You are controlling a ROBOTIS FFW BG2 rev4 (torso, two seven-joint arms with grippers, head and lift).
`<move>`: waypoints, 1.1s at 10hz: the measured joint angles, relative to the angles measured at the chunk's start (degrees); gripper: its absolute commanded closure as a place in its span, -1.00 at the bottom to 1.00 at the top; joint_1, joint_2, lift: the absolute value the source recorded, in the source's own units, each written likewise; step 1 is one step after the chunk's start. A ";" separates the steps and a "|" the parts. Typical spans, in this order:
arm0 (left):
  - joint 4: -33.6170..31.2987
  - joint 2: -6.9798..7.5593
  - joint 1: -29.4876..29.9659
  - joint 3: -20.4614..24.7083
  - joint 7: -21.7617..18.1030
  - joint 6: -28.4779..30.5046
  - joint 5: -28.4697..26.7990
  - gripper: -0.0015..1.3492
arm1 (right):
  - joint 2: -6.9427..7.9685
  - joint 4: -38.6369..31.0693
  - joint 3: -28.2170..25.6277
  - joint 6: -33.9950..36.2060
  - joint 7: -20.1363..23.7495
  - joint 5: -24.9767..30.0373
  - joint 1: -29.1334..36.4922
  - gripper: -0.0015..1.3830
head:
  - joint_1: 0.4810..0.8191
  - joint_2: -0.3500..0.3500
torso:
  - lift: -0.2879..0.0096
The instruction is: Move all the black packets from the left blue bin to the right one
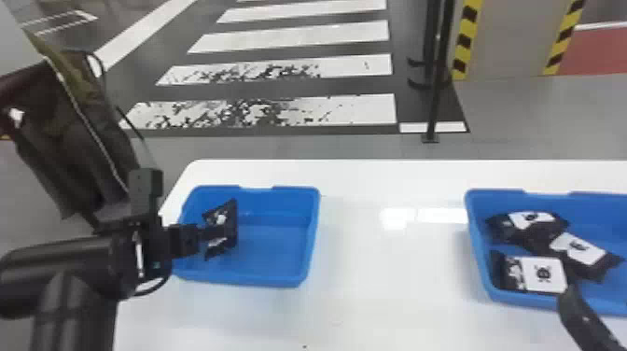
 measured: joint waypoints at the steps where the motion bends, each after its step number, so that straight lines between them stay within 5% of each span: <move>1: -4.96 -0.21 2.18 -0.75 -0.01 -0.88 1.58 0.78 | -0.07 -0.23 0.00 0.02 0.39 -0.09 -0.25 -0.77 | 0.27 0.44 | -0.01; 4: -16.85 -0.13 7.91 -8.98 -0.78 -5.46 8.22 0.78 | -1.01 -0.35 1.58 3.55 4.72 -1.22 -3.95 -0.77 | 0.27 0.14 | -0.01; 7: -18.34 0.82 7.98 -21.44 -1.22 -7.86 14.78 0.78 | -3.73 0.67 6.25 8.78 7.12 -4.98 -10.08 -0.77 | 0.27 -0.16 | -0.01; 11: -18.34 1.58 6.05 -29.60 -1.32 -8.20 18.87 0.78 | -6.16 3.88 11.70 12.04 7.41 -8.43 -16.37 -0.77 | 0.27 -0.27 | -0.01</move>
